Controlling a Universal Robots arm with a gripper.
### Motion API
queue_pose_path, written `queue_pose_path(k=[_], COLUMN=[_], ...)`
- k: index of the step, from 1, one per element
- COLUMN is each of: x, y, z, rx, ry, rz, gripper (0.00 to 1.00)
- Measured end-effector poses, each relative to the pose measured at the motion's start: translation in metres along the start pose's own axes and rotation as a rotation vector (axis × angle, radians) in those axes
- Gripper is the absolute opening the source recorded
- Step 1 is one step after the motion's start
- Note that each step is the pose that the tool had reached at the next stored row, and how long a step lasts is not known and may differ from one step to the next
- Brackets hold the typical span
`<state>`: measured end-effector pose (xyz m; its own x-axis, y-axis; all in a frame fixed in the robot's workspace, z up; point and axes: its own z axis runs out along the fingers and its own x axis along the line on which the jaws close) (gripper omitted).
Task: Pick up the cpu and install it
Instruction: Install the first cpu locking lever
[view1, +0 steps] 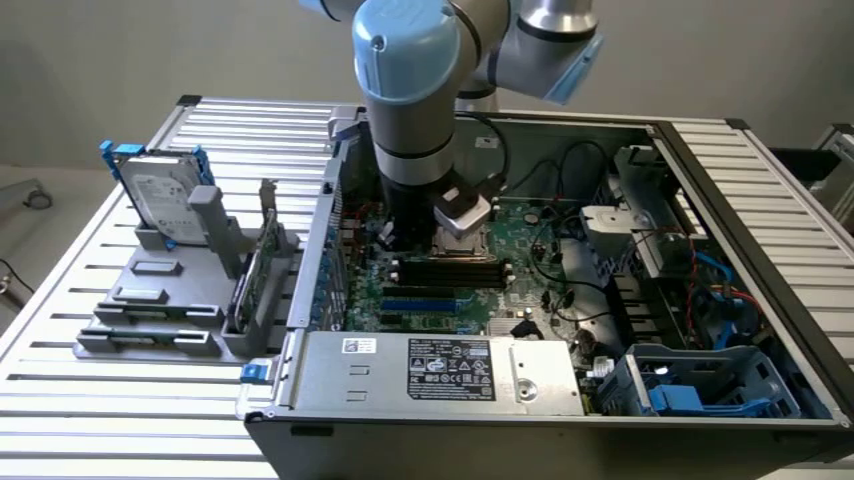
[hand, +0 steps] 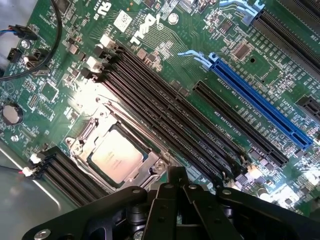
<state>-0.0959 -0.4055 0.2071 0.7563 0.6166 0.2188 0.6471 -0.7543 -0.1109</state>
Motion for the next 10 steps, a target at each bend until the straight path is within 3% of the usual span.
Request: queue_pose_path(k=[4,10], x=[0.004,0.011], y=[-0.0040,-0.0107], z=[-0.0076,-0.0142], rx=[0.0062,0.0262], ry=[-0.0070,-0.0261], rz=[-0.002,-0.033], gripper=[0.11,0.11])
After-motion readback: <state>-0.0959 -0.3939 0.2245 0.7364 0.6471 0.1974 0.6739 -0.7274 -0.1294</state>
